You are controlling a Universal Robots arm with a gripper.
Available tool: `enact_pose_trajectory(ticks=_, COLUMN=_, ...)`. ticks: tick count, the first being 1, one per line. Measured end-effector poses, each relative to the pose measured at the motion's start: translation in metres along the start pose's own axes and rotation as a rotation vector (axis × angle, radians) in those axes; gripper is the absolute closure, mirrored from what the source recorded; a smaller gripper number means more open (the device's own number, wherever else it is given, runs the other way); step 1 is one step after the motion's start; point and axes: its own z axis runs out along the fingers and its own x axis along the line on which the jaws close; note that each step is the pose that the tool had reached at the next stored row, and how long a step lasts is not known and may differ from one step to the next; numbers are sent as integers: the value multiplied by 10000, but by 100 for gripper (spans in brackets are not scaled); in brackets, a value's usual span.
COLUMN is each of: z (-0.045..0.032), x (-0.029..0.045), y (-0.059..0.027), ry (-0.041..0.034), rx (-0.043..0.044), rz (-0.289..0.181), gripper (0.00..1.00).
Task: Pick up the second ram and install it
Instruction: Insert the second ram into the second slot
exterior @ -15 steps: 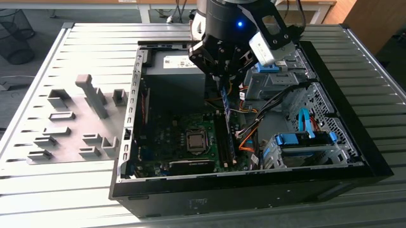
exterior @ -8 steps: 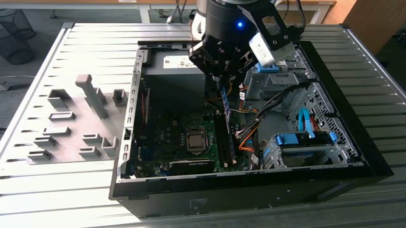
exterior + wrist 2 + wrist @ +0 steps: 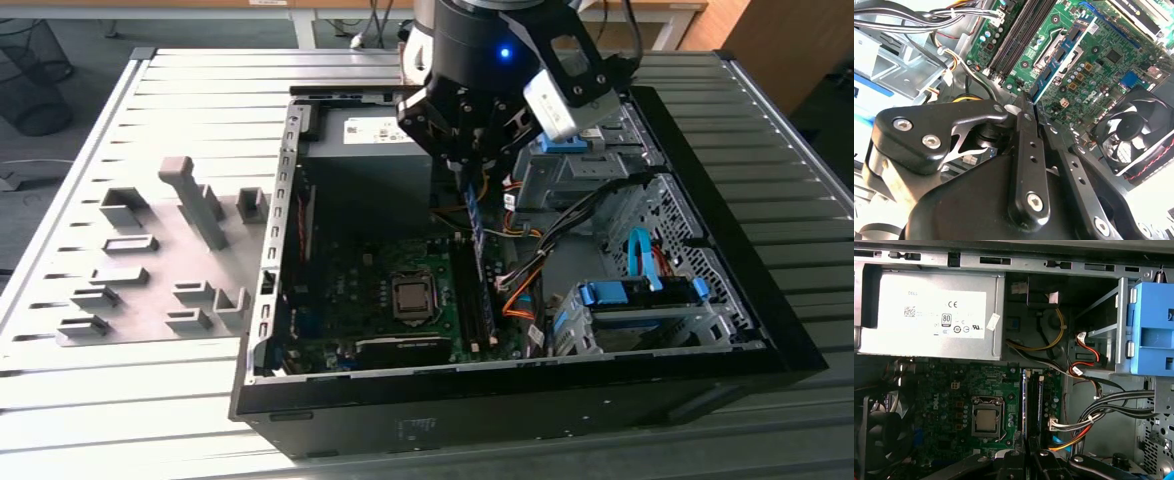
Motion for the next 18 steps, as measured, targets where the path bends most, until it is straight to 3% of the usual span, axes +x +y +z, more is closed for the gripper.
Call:
enact_pose_trajectory(ticks=7, z=124, x=-13, y=-37, ry=4, rx=4, rz=38, gripper=86)
enact_pose_trajectory(ticks=13, z=234, x=-11, y=-43, ry=-5, rx=11, rz=535, gripper=86)
enact_pose_trajectory(ticks=18, z=324, x=-8, y=-79, ry=-6, rx=12, rz=543, gripper=86)
